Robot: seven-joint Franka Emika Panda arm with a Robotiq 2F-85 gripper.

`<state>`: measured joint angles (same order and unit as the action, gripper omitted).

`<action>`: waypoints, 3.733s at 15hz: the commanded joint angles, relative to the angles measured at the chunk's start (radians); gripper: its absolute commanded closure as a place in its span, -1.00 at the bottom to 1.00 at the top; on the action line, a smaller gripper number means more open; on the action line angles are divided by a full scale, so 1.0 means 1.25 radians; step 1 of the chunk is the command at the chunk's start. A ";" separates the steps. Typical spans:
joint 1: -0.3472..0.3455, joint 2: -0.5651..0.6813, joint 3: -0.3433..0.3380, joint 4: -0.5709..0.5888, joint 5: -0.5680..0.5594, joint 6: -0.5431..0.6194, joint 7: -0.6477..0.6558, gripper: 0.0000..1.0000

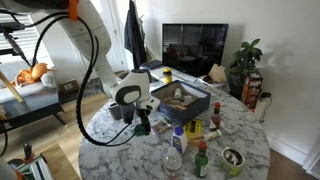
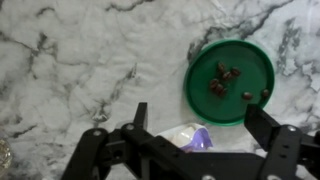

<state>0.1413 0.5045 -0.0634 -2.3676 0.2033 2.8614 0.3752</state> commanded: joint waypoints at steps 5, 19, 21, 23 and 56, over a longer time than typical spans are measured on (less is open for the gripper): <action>-0.161 0.025 0.118 -0.004 0.049 0.048 -0.174 0.12; -0.293 0.061 0.243 0.011 0.101 0.045 -0.319 -0.16; -0.294 0.060 0.248 0.009 0.099 0.045 -0.326 0.15; -0.288 0.052 0.241 0.005 0.094 0.038 -0.322 0.17; -0.285 0.044 0.265 -0.050 0.231 0.100 -0.215 0.81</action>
<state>-0.2084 0.5352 0.2604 -2.4409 0.4785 2.9656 0.0945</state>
